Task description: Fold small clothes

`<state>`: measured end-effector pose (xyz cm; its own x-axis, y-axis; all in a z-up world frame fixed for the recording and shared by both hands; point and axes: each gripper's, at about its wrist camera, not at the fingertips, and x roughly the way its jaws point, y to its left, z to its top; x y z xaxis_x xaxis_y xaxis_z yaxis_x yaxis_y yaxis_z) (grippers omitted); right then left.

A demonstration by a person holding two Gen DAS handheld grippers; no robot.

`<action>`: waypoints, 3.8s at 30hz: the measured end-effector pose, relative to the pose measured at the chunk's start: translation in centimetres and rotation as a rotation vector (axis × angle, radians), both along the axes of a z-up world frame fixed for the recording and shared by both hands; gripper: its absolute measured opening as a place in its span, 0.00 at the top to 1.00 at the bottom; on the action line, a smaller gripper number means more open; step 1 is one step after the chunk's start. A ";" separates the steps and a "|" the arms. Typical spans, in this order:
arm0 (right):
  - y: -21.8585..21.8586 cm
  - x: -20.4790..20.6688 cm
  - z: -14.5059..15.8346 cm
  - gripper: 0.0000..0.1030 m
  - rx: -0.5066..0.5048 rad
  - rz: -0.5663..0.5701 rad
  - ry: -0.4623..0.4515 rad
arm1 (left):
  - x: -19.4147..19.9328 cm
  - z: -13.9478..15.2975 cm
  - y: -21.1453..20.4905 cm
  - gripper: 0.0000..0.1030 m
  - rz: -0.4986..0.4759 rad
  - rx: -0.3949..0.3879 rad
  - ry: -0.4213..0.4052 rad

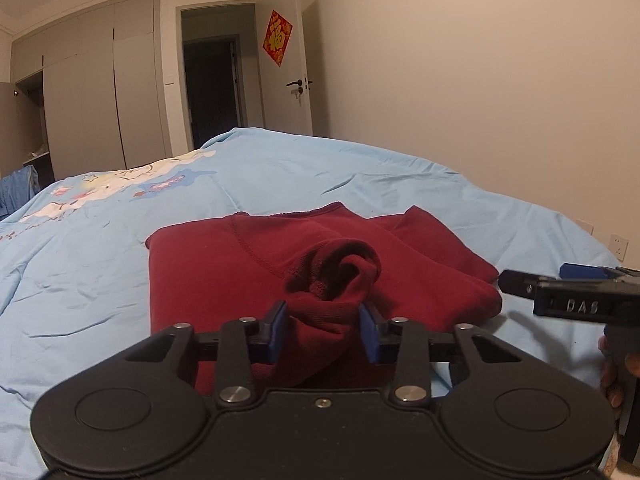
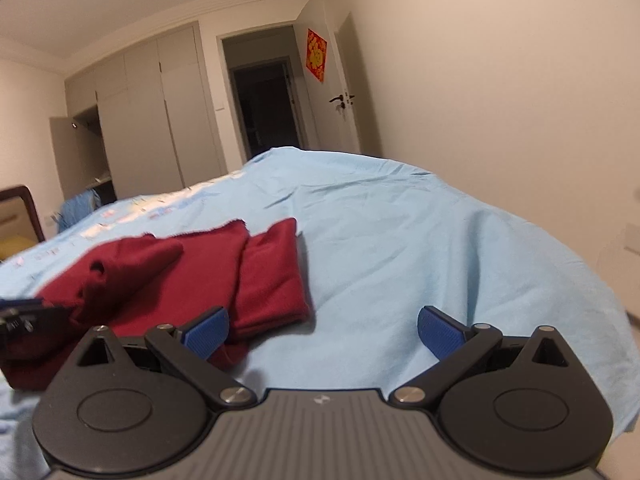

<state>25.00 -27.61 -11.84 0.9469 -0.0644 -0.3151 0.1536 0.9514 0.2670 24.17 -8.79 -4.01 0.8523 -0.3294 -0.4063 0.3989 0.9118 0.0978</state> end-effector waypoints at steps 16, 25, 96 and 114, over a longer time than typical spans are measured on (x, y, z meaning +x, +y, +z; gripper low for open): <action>0.9 8.6 4.6 0.00 0.141 0.384 0.082 | 0.2 -1.4 0.3 0.77 -0.004 -0.066 0.025; 3.8 14.5 5.6 0.11 0.163 0.482 0.114 | 0.5 -1.7 0.4 0.77 -0.003 -0.081 0.024; -3.8 13.3 2.5 0.93 0.215 0.359 0.065 | 4.0 -1.9 -7.7 0.90 -0.201 -0.015 0.018; -4.7 11.0 2.1 0.93 0.209 0.256 0.038 | 4.0 -2.1 -6.9 0.83 -0.246 -0.048 0.053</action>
<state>35.99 -32.27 -9.74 0.9115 0.2436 -0.3314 -0.0698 0.8857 0.4589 28.13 -15.64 -6.14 0.7224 -0.5438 -0.4270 0.6125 0.7899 0.0303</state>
